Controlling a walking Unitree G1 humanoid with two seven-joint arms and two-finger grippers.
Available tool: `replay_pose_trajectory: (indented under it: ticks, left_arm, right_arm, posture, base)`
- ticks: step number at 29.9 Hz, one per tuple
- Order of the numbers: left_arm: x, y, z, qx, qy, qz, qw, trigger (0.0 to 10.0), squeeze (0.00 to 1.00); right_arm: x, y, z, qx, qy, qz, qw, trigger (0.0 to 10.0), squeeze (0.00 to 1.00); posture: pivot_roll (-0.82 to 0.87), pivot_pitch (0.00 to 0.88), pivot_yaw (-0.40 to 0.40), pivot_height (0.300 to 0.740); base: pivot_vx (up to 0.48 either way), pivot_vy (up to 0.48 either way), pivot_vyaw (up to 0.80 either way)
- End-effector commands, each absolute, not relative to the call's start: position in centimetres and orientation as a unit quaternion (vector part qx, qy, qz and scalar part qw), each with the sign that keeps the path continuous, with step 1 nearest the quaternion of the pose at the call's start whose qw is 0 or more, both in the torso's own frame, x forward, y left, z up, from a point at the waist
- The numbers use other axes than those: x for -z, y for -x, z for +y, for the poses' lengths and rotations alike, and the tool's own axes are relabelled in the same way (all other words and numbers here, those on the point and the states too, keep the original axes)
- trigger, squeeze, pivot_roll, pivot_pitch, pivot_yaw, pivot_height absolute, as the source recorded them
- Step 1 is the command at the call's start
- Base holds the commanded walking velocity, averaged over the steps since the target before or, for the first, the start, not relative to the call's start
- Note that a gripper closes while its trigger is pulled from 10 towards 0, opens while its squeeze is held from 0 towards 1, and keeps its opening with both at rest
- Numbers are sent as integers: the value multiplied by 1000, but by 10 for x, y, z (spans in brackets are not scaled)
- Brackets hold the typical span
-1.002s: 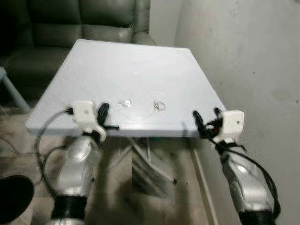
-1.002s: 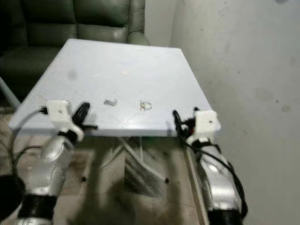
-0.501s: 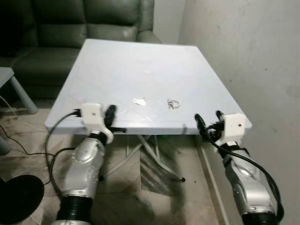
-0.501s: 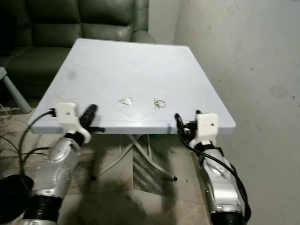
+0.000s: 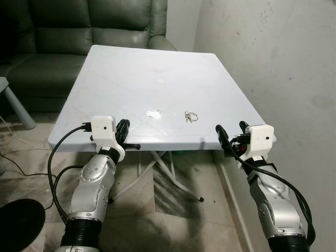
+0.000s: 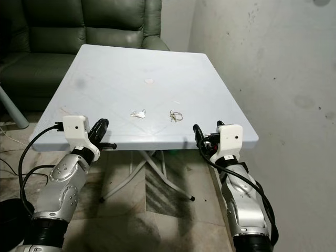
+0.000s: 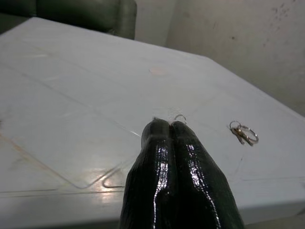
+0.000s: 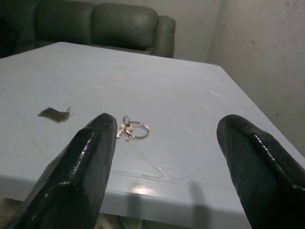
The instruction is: Hang keys on a hook
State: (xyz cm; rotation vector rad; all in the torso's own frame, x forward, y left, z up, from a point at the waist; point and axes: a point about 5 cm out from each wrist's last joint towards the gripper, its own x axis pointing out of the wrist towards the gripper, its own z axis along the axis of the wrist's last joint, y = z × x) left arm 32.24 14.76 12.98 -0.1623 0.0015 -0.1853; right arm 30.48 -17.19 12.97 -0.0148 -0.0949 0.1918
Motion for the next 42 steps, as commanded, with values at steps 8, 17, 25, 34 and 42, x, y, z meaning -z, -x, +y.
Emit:
replay_pose_trajectory:
  ticks: [8, 17, 25, 34, 42]
  left_arm:
    - [-135, -323, 144, 101, 79, 1, 992, 10000, 0]
    - [-135, -323, 143, 103, 75, 3, 992, 10000, 0]
    - [-136, -323, 142, 107, 73, 3, 992, 10000, 0]
    - [-139, -323, 141, 101, 67, -7, 993, 10000, 0]
    - [-140, -318, 139, 96, 54, -32, 993, 10000, 0]
  right_arm:
    - [-132, -304, -176, -90, 3, -52, 995, 10000, 0]
    - [-130, -304, -177, -92, 21, -48, 994, 10000, 0]
    - [-130, -303, -177, -91, 21, -51, 994, 10000, 0]
    - [-131, -303, -179, -88, 7, -52, 995, 10000, 0]
    - [-131, -306, -184, -101, 41, -45, 993, 10000, 0]
  posture:
    - [7, 12, -73, 740]
    - [7, 16, -68, 740]
    - [7, 18, -64, 740]
    - [10, 28, -65, 740]
    - [12, 46, -69, 740]
  base:
    - [331, 0, 0]
    - [406, 0, 56]
    - [406, 0, 733]
    - [318, 0, 0]
    - [0, 0, 0]
